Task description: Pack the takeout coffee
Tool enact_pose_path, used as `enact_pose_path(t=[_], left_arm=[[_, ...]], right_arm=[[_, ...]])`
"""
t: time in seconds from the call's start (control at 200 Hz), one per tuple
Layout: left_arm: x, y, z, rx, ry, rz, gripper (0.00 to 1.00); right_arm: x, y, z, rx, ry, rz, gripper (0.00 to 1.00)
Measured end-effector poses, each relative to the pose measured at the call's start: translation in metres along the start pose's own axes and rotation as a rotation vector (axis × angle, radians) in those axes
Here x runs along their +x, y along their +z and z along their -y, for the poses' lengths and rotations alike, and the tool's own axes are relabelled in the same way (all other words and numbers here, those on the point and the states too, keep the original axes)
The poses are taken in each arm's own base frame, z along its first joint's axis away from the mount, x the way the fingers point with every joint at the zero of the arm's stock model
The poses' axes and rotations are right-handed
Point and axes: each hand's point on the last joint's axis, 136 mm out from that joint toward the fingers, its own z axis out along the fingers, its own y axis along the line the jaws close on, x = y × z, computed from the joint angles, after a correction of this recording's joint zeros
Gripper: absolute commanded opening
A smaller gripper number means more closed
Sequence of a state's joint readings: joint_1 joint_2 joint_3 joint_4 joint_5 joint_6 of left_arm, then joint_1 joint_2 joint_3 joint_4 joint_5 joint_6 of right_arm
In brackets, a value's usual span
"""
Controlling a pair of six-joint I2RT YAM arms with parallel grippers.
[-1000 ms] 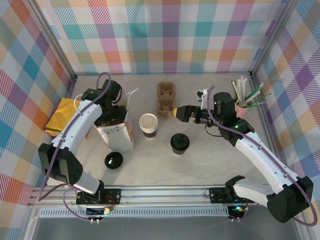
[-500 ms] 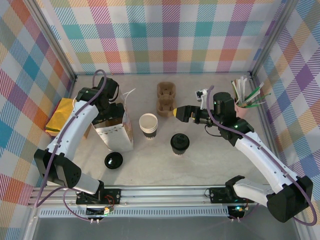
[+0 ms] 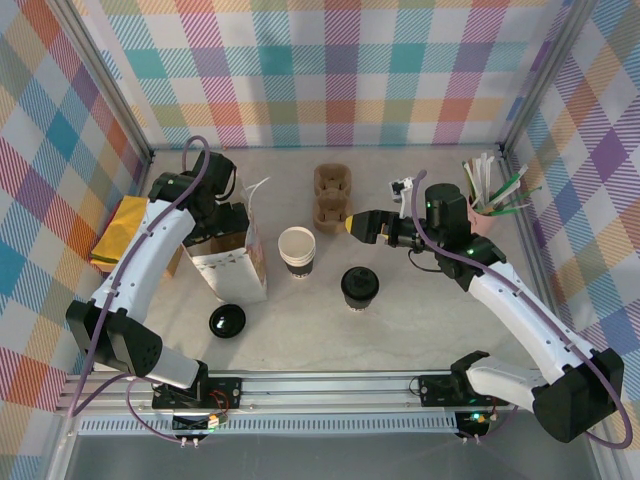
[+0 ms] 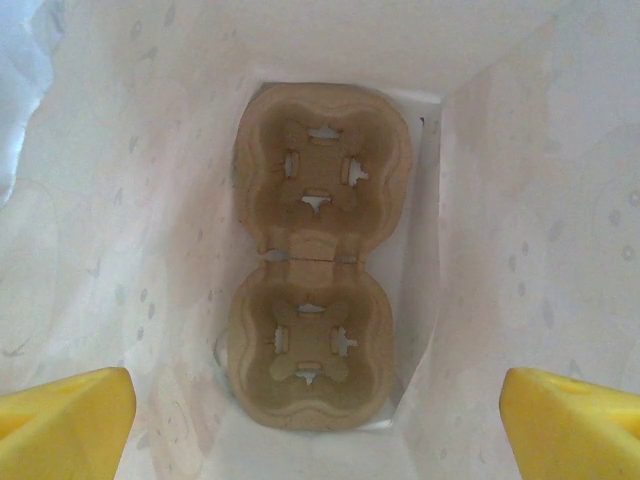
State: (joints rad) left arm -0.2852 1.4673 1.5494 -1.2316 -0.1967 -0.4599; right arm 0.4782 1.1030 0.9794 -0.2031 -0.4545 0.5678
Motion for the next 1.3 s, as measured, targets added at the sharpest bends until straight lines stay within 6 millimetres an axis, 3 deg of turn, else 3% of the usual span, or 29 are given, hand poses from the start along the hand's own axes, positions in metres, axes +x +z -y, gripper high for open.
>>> enact_pose_path(t=[0.32, 0.8, 1.3], left_arm=[[-0.002, -0.002, -0.002, -0.008, -0.001, 0.007, 0.94], [-0.016, -0.027, -0.006, -0.011, -0.042, 0.074, 0.94], [-0.029, -0.101, -0.008, 0.166, -0.105, 0.263, 1.00]], right_arm=[[0.000, 0.000, 0.000, 0.000, 0.000, 0.000, 0.99], [0.001, 0.000, 0.001, 0.002, 0.002, -0.002, 0.99], [0.002, 0.002, 0.003, 0.004, 0.012, -0.007, 0.99]])
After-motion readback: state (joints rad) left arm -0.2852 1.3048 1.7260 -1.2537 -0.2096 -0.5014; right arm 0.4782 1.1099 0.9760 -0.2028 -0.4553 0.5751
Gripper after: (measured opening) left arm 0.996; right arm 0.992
